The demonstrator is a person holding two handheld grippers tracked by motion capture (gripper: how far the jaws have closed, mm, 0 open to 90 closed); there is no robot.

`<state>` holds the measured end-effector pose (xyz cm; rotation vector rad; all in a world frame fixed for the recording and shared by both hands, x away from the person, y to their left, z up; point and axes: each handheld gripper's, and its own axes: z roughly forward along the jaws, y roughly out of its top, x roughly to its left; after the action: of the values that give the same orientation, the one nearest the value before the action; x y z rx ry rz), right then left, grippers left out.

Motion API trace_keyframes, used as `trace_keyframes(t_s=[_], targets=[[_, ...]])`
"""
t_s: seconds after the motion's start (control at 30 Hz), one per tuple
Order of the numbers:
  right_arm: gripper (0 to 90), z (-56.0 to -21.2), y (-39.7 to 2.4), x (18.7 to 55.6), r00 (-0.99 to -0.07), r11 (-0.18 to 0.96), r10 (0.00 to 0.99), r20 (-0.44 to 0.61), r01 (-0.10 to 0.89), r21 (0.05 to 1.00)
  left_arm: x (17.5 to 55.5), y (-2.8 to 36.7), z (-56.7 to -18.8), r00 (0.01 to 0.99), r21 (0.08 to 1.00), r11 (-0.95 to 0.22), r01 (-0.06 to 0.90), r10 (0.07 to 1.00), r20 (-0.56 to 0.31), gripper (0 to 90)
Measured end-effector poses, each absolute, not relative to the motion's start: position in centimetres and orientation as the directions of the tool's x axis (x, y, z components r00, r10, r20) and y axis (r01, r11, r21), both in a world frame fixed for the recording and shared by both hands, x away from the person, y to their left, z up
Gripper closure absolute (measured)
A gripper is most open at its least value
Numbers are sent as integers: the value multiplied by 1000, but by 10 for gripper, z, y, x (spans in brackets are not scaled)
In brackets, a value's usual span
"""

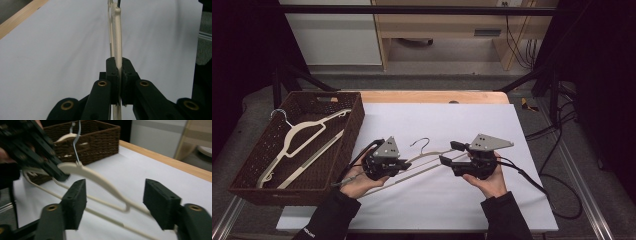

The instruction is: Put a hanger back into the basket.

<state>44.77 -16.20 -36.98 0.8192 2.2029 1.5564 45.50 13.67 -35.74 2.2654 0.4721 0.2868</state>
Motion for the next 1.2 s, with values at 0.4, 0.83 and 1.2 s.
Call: trace_keyframes(t_s=[0.4,0.83,1.2], targets=[[105,-389,-186,425,-647,224,760,56,342,912,445,162,-312,816,843,-449,295,577,22,866],[48,-405,-201,423,-578,220,815,53,391,894,454,216,-257,775,886,-396,241,629,70,865],[45,-406,-212,421,-547,180,833,81,406,896,474,293,-241,717,885,-385,263,691,87,865]])
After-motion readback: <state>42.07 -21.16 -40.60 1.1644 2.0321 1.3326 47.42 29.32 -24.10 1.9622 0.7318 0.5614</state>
